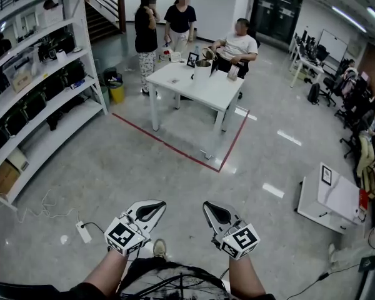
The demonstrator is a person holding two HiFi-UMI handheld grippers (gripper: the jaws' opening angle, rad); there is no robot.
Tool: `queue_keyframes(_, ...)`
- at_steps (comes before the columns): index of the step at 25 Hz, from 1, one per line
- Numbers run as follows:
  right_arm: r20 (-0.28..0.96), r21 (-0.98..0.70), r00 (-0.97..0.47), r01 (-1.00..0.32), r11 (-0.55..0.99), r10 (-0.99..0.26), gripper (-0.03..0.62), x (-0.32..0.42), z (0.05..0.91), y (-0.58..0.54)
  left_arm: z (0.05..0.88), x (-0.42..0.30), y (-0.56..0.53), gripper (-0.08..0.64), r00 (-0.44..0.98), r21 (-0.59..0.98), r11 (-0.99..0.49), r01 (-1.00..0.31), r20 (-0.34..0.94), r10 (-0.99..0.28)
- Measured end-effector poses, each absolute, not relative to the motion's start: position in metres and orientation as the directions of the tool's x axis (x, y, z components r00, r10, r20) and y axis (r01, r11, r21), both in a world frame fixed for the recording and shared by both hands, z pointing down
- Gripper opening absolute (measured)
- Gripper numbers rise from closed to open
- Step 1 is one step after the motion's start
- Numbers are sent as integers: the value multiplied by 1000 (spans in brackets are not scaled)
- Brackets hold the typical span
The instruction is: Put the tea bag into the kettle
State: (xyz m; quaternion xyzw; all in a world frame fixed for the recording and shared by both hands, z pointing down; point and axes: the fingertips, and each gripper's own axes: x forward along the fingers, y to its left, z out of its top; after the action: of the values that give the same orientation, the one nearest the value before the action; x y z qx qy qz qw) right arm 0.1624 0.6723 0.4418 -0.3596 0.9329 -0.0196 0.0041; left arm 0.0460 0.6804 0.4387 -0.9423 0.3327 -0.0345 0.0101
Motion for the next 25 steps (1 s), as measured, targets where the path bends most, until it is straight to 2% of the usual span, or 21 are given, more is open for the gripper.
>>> queue_keyframes(15,13,-25,-729,-684,729,-684,11,174,446,683,446,58,687,9,792,-27,-794,-608,52,-608)
queue_keyframes(25,19,-17,-728,-685,728,-685,11,153,450,634,457,43,635,8,811,-17,-812,-583,47,-583)
